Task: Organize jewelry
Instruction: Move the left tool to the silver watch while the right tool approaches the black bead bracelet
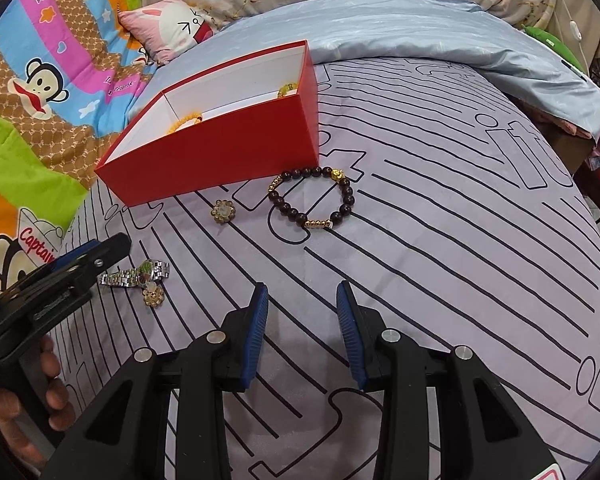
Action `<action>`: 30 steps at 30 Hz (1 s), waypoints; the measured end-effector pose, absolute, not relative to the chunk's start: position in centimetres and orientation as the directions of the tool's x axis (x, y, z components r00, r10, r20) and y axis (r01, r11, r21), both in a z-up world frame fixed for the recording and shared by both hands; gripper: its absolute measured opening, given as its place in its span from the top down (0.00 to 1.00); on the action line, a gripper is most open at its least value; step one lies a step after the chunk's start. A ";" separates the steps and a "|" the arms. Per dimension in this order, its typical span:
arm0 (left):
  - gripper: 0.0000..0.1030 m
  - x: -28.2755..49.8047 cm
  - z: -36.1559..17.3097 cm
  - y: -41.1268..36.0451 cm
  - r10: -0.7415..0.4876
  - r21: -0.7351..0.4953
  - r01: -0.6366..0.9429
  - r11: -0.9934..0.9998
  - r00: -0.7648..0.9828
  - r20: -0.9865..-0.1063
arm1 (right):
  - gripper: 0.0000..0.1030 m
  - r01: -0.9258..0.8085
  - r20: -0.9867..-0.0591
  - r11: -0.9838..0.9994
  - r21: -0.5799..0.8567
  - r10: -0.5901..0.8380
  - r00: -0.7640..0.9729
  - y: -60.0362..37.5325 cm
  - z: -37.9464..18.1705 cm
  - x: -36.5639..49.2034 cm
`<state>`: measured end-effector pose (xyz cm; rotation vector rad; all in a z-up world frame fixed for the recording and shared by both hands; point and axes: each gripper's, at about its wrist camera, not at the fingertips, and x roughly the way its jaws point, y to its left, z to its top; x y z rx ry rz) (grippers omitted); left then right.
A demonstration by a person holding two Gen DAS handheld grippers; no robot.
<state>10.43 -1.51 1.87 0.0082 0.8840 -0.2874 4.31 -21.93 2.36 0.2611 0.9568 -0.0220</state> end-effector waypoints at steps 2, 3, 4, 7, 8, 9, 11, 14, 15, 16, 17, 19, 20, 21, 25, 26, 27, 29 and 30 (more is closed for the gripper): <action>0.49 10.5 1.0 -1.7 -0.243 -0.107 0.260 0.960 0.576 -0.781 | 0.66 0.130 -0.810 0.969 0.210 0.098 0.578 -21.8 2.3 4.3; 0.48 10.3 0.7 -1.7 -0.249 -0.113 0.264 0.958 0.567 -0.786 | 0.66 0.129 -0.810 0.969 0.209 0.098 0.578 -21.8 2.4 4.3; 0.48 9.9 0.6 -1.5 -0.257 -0.122 0.265 0.957 0.571 -0.780 | 0.66 0.128 -0.810 0.969 0.210 0.099 0.578 -21.8 2.3 4.4; 0.48 9.1 0.4 -1.4 -0.274 -0.135 0.276 0.952 0.562 -0.780 | 0.66 0.128 -0.811 0.969 0.212 0.102 0.575 -21.8 2.2 4.4; 0.48 8.8 0.3 -1.5 -0.275 -0.135 0.280 0.951 0.558 -0.783 | 0.66 0.127 -0.812 0.969 0.213 0.104 0.574 -21.8 2.2 4.4; 0.47 8.6 0.2 -1.5 -0.272 -0.129 0.283 0.951 0.558 -0.784 | 0.66 0.127 -0.813 0.969 0.213 0.104 0.573 -21.7 2.2 4.4; 0.46 8.0 0.1 -1.9 -0.257 -0.104 0.289 0.952 0.563 -0.785 | 0.66 0.125 -0.813 0.969 0.213 0.105 0.572 -21.6 2.1 4.5; 0.43 7.6 0.1 -2.3 -0.255 -0.098 0.294 0.951 0.564 -0.786 | 0.66 0.122 -0.812 0.969 0.213 0.107 0.574 -21.5 2.2 4.4; 0.43 7.6 0.1 -2.4 -0.249 -0.094 0.289 0.953 0.565 -0.786 | 0.66 0.121 -0.812 0.969 0.213 0.107 0.573 -21.4 2.2 4.5; 0.43 7.7 0.1 -2.5 -0.246 -0.095 0.283 0.954 0.565 -0.788 | 0.66 0.121 -0.813 0.969 0.214 0.108 0.573 -21.4 2.2 4.5; 0.43 7.9 0.2 -2.6 -0.246 -0.097 0.282 0.955 0.564 -0.788 | 0.66 0.119 -0.813 0.970 0.214 0.109 0.572 -21.3 2.1 4.5; 0.44 8.3 0.2 -2.9 -0.244 -0.096 0.279 0.955 0.564 -0.789 | 0.66 0.116 -0.813 0.970 0.212 0.109 0.572 -21.2 2.1 4.6; 0.45 8.4 0.2 -3.1 -0.240 -0.089 0.280 0.956 0.568 -0.787 | 0.66 0.115 -0.813 0.971 0.211 0.109 0.572 -21.2 2.1 4.6; 0.48 8.4 0.1 -3.3 -0.232 -0.076 0.282 0.956 0.574 -0.785 | 0.66 0.115 -0.813 0.971 0.211 0.109 0.572 -21.2 2.1 4.6; 0.66 8.2 0.1 -3.7 -0.217 -0.047 0.288 0.956 0.594 -0.775 | 0.66 0.119 -0.812 0.970 0.211 0.106 0.574 -21.4 2.2 4.6; 0.72 8.2 0.1 -3.6 -0.215 -0.048 0.284 0.958 0.596 -0.773 | 0.66 0.122 -0.812 0.970 0.210 0.104 0.574 -21.4 2.1 4.6; 0.76 8.3 0.1 -3.5 -0.213 -0.050 0.278 0.959 0.598 -0.773 | 0.66 0.124 -0.812 0.970 0.210 0.102 0.574 -21.5 2.1 4.7; 0.76 8.5 0.1 -3.3 -0.218 -0.061 0.272 0.960 0.598 -0.771 | 0.66 0.128 -0.813 0.970 0.207 0.098 0.574 -21.9 2.0 5.0; 0.76 8.5 0.1 -3.1 -0.213 -0.060 0.264 0.963 0.602 -0.770 | 0.66 0.132 -0.813 0.970 0.206 0.095 0.575 -22.1 1.9 5.1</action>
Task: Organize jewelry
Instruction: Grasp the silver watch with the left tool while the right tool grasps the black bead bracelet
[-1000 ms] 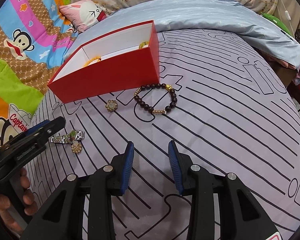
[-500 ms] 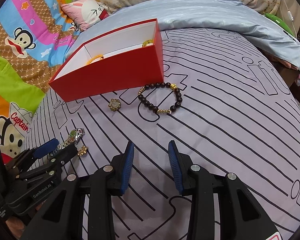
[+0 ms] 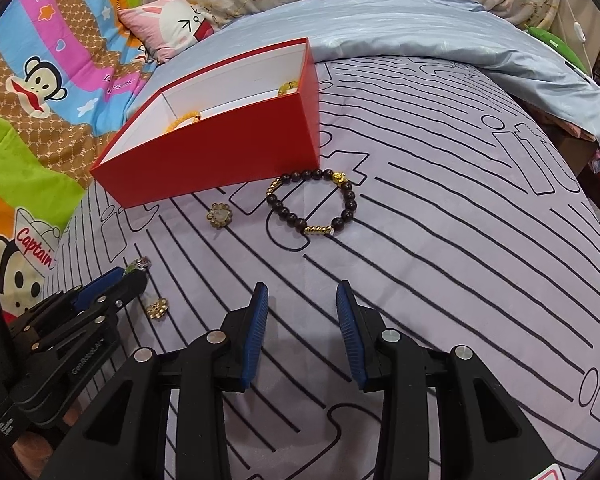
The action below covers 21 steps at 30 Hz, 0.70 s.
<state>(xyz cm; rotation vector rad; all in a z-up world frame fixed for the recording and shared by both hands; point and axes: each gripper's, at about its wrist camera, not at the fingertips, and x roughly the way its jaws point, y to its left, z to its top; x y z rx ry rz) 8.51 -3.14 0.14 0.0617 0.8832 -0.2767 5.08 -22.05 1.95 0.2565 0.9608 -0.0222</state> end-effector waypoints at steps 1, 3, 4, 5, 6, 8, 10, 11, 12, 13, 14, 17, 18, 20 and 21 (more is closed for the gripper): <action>0.76 8.5 0.1 -2.9 -0.206 -0.059 0.253 0.966 0.607 -0.767 | 0.66 0.135 -0.812 0.969 0.205 0.092 0.576 -22.3 1.9 5.2; 0.76 8.6 0.1 -2.5 -0.200 -0.068 0.232 0.970 0.614 -0.764 | 0.66 0.142 -0.811 0.969 0.200 0.083 0.578 -22.7 1.9 5.6; 0.76 8.7 0.1 -2.2 -0.199 -0.075 0.222 0.972 0.616 -0.762 | 0.66 0.146 -0.810 0.969 0.199 0.079 0.581 -22.9 2.0 5.8; 0.76 8.7 0.1 -2.0 -0.199 -0.080 0.215 0.973 0.617 -0.761 | 0.66 0.147 -0.809 0.969 0.200 0.078 0.583 -23.1 2.0 6.0; 0.76 8.7 0.1 -1.8 -0.200 -0.086 0.210 0.974 0.618 -0.760 | 0.66 0.150 -0.807 0.969 0.198 0.074 0.586 -23.3 2.1 6.3; 0.76 8.8 0.1 -1.8 -0.201 -0.089 0.207 0.974 0.619 -0.759 | 0.66 0.153 -0.803 0.969 0.192 0.066 0.592 -23.6 2.2 7.0; 0.76 8.8 0.1 -1.7 -0.204 -0.093 0.207 0.974 0.619 -0.759 | 0.66 0.160 -0.798 0.969 0.190 0.058 0.600 -24.0 2.4 7.8; 0.76 8.8 0.0 -1.7 -0.205 -0.095 0.207 0.974 0.618 -0.759 | 0.66 0.164 -0.796 0.968 0.192 0.056 0.603 -24.2 2.4 8.1; 0.76 8.7 0.0 -1.6 -0.208 -0.099 0.206 0.973 0.618 -0.758 | 0.66 0.170 -0.793 0.967 0.192 0.051 0.607 -24.4 2.5 8.6; 0.76 8.7 0.0 -1.6 -0.209 -0.101 0.206 0.973 0.618 -0.758 | 0.66 0.173 -0.792 0.966 0.190 0.047 0.608 -24.5 2.5 9.0; 0.76 8.7 0.0 -1.6 -0.209 -0.100 0.206 0.973 0.618 -0.758 | 0.66 0.175 -0.793 0.967 0.187 0.043 0.608 -24.6 2.5 9.5; 0.75 8.7 0.0 -1.6 -0.209 -0.100 0.207 0.973 0.617 -0.758 | 0.66 0.175 -0.797 0.969 0.176 0.036 0.602 -24.7 2.2 10.5; 0.75 8.8 0.0 -1.6 -0.210 -0.101 0.207 0.973 0.618 -0.758 | 0.67 0.176 -0.798 0.969 0.172 0.033 0.601 -24.7 2.1 10.8; 0.75 8.8 0.0 -1.6 -0.213 -0.105 0.207 0.973 0.617 -0.758 | 0.69 0.174 -0.802 0.971 0.163 0.028 0.597 -24.5 1.8 11.1; 0.75 8.8 0.0 -1.5 -0.215 -0.107 0.207 0.972 0.616 -0.758 | 0.70 0.173 -0.804 0.973 0.155 0.023 0.595 -24.4 1.7 11.3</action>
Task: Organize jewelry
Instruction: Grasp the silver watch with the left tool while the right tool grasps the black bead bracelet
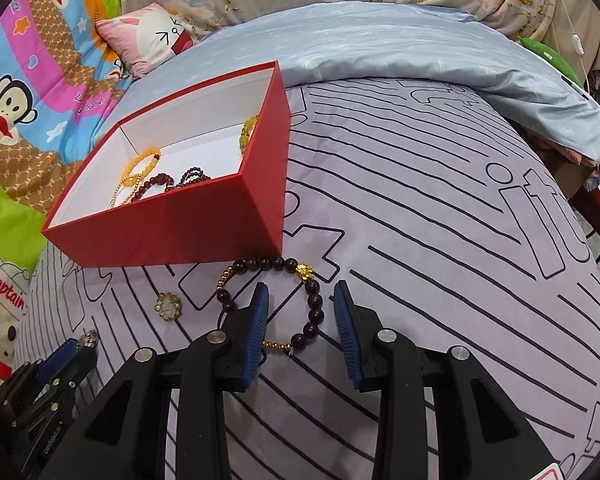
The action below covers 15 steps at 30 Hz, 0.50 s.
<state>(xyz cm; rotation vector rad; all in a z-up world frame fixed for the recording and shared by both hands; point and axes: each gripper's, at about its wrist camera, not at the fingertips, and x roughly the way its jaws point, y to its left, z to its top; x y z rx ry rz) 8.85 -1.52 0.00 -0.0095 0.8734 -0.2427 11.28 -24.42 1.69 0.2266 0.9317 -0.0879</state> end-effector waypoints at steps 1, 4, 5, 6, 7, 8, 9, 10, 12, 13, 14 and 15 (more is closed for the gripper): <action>0.75 8.9 0.0 -1.5 -0.215 -0.108 0.207 0.972 0.616 -0.758 | 0.70 0.171 -0.802 0.975 0.144 0.014 0.597 -24.3 1.6 11.4; 0.75 8.9 0.0 -1.6 -0.215 -0.107 0.208 0.972 0.616 -0.758 | 0.78 0.176 -0.801 0.977 0.117 -0.012 0.599 -24.1 1.5 11.5; 0.75 8.9 0.0 -1.5 -0.216 -0.108 0.207 0.972 0.616 -0.758 | 0.81 0.179 -0.799 0.977 0.112 -0.019 0.601 -24.1 1.5 11.5; 0.75 8.8 0.0 -1.5 -0.216 -0.109 0.207 0.972 0.616 -0.757 | 0.85 0.183 -0.798 0.977 0.107 -0.026 0.602 -24.1 1.4 11.5; 0.75 8.9 0.0 -1.5 -0.217 -0.110 0.207 0.972 0.616 -0.757 | 0.87 0.188 -0.798 0.977 0.099 -0.035 0.602 -24.2 1.4 11.4; 0.75 8.8 0.0 -1.5 -0.217 -0.110 0.207 0.972 0.616 -0.757 | 0.91 0.190 -0.798 0.977 0.095 -0.039 0.602 -24.2 1.4 11.4; 0.75 8.8 0.0 -1.6 -0.216 -0.109 0.207 0.972 0.616 -0.757 | 0.92 0.189 -0.798 0.977 0.098 -0.037 0.601 -24.3 1.4 11.3; 0.75 8.8 0.0 -1.6 -0.216 -0.109 0.207 0.972 0.616 -0.757 | 0.92 0.191 -0.799 0.976 0.103 -0.034 0.601 -24.4 1.4 11.2; 0.75 8.8 0.0 -1.5 -0.219 -0.113 0.207 0.972 0.616 -0.757 | 0.92 0.193 -0.800 0.975 0.111 -0.028 0.599 -24.4 1.5 10.9; 0.75 8.9 0.0 -1.5 -0.222 -0.117 0.207 0.971 0.616 -0.756 | 0.92 0.194 -0.800 0.974 0.117 -0.023 0.599 -24.4 1.5 10.6; 0.75 8.9 0.0 -1.4 -0.225 -0.121 0.207 0.971 0.616 -0.755 | 0.92 0.193 -0.801 0.973 0.126 -0.015 0.599 -24.4 1.6 10.3; 0.75 8.8 0.0 -1.4 -0.227 -0.123 0.206 0.971 0.616 -0.754 | 0.92 0.191 -0.801 0.972 0.136 -0.006 0.599 -24.4 1.8 10.0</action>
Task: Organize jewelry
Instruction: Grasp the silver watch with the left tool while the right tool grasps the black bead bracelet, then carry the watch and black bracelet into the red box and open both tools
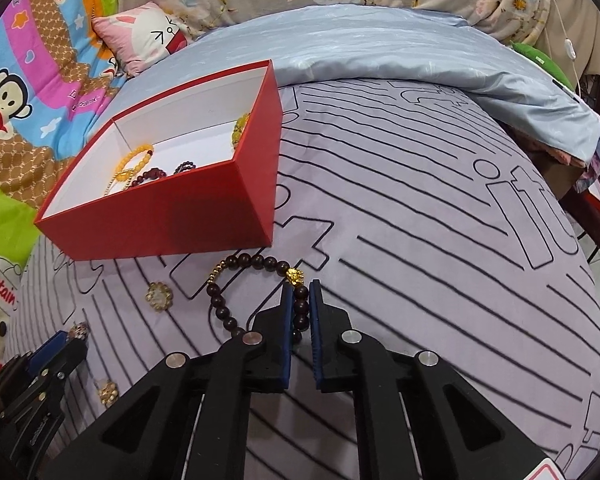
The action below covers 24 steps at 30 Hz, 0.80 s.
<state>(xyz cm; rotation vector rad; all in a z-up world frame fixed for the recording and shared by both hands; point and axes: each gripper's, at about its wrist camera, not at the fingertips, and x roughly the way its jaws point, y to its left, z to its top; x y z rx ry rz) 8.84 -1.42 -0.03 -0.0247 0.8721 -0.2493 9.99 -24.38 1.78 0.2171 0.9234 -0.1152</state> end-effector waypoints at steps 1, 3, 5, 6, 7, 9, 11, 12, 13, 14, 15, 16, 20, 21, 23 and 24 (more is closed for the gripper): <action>0.75 8.8 0.0 -1.4 -0.228 -0.126 0.205 0.971 0.617 -0.753 | 0.92 0.190 -0.800 0.971 0.143 0.000 0.600 -24.3 1.9 9.6; 0.76 8.8 0.0 -1.3 -0.227 -0.129 0.200 0.971 0.618 -0.752 | 0.92 0.180 -0.796 0.971 0.154 0.013 0.606 -24.1 2.4 8.9; 0.76 8.6 0.1 -1.1 -0.226 -0.136 0.191 0.972 0.617 -0.753 | 0.92 0.168 -0.790 0.973 0.159 0.023 0.613 -23.8 3.1 7.9; 0.76 8.4 0.1 -1.0 -0.229 -0.141 0.189 0.972 0.615 -0.755 | 0.92 0.164 -0.787 0.973 0.163 0.028 0.616 -23.7 3.4 7.6; 0.76 8.4 0.2 -0.9 -0.231 -0.147 0.186 0.972 0.611 -0.757 | 0.92 0.158 -0.783 0.973 0.168 0.035 0.621 -23.6 3.7 7.1; 0.76 8.0 0.3 -0.6 -0.241 -0.162 0.183 0.970 0.603 -0.760 | 0.92 0.145 -0.776 0.973 0.180 0.050 0.629 -23.3 4.4 6.4; 0.76 7.7 0.6 -0.4 -0.243 -0.167 0.180 0.969 0.603 -0.759 | 0.92 0.129 -0.767 0.974 0.188 0.063 0.639 -22.9 5.2 5.9; 0.76 7.4 0.9 -0.3 -0.245 -0.170 0.180 0.969 0.604 -0.758 | 0.92 0.121 -0.762 0.974 0.192 0.070 0.644 -22.6 5.6 5.7; 0.76 7.3 1.2 -0.2 -0.246 -0.171 0.179 0.969 0.606 -0.757 | 0.92 0.115 -0.758 0.974 0.195 0.075 0.648 -22.5 6.0 5.5; 0.76 7.1 1.4 -0.1 -0.248 -0.174 0.180 0.968 0.607 -0.755 | 0.92 0.104 -0.751 0.974 0.199 0.084 0.655 -22.2 6.5 5.3; 0.76 6.9 1.8 0.0 -0.250 -0.177 0.179 0.968 0.611 -0.751 | 0.92 0.097 -0.745 0.975 0.201 0.088 0.661 -21.9 6.9 5.2; 0.76 6.8 2.1 0.1 -0.251 -0.178 0.179 0.968 0.613 -0.749 | 0.92 0.087 -0.739 0.976 0.201 0.092 0.667 -21.6 7.4 5.1; 0.76 6.4 3.6 0.6 -0.262 -0.189 0.182 0.965 0.626 -0.735 | 0.92 0.054 -0.713 0.978 0.202 0.109 0.693 -20.7 9.3 4.7; 0.76 6.4 4.1 0.6 -0.263 -0.190 0.182 0.965 0.630 -0.731 | 0.92 0.048 -0.708 0.978 0.202 0.112 0.697 -20.5 9.6 4.5; 0.76 6.4 4.8 0.8 -0.271 -0.196 0.187 0.963 0.634 -0.725 | 0.92 0.034 -0.697 0.979 0.203 0.120 0.707 -20.2 10.4 4.4; 0.76 6.4 5.3 0.8 -0.270 -0.195 0.188 0.963 0.638 -0.721 | 0.92 0.029 -0.693 0.979 0.201 0.121 0.711 -20.1 10.7 4.4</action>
